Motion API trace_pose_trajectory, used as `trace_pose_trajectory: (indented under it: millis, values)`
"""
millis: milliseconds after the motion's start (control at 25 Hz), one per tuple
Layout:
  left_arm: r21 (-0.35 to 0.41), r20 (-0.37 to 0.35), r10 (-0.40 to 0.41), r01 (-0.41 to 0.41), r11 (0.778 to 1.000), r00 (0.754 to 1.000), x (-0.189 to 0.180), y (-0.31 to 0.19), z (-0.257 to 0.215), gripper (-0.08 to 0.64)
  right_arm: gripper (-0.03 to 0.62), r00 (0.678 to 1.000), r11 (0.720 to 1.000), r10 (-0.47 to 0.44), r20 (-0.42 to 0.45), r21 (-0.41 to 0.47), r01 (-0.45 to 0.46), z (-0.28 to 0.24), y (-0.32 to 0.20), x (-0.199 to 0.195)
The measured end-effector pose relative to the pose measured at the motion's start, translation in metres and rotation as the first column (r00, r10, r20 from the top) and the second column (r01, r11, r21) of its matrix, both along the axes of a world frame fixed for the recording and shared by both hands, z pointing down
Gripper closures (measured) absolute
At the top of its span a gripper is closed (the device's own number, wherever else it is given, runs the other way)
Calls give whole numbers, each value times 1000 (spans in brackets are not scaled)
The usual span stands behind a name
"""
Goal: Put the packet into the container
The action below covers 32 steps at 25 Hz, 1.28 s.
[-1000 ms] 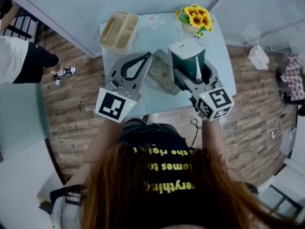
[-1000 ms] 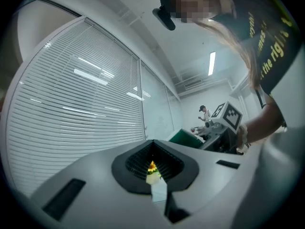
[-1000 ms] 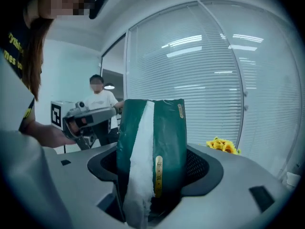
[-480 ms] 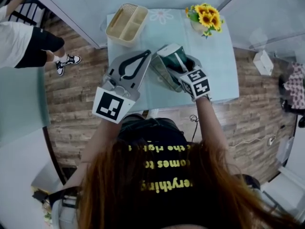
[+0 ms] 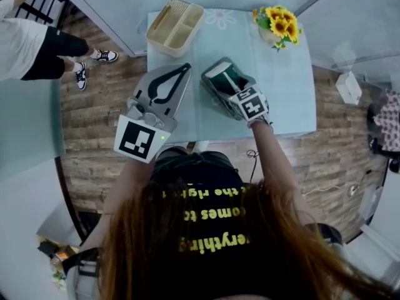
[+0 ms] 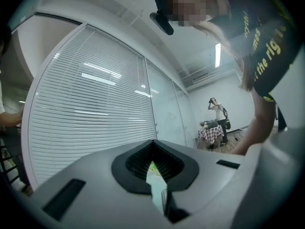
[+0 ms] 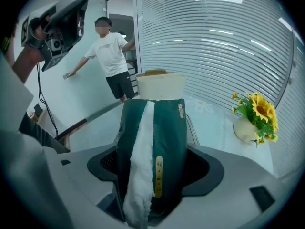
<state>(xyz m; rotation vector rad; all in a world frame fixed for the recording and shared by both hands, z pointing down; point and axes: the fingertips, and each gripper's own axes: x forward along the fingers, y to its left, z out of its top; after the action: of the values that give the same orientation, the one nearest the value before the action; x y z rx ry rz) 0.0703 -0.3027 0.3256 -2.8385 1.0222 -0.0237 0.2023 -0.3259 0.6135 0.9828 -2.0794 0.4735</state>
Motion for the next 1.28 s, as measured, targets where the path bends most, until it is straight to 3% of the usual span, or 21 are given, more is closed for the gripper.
trace_pose_trajectory:
  millis: [200, 400, 680, 1280]
  values:
    - [-2, 2, -6, 6, 1000, 1000, -6, -1, 1, 558, 236, 997, 999, -25, -79, -37, 22, 15, 0, 1]
    - [-8, -3, -16, 16, 1000, 1000, -7, -3, 3, 558, 236, 993, 997, -59, -101, -65, 52, 24, 1, 1]
    - [-8, -1, -15, 15, 1000, 1000, -6, -3, 3, 558, 229, 996, 992, -34, -78, -126, 24, 31, 7, 3]
    - [-11, -12, -7, 6, 1000, 1000, -4, -1, 2, 558, 196, 1000, 993, 1, -11, -115, -3, 15, 13, 7]
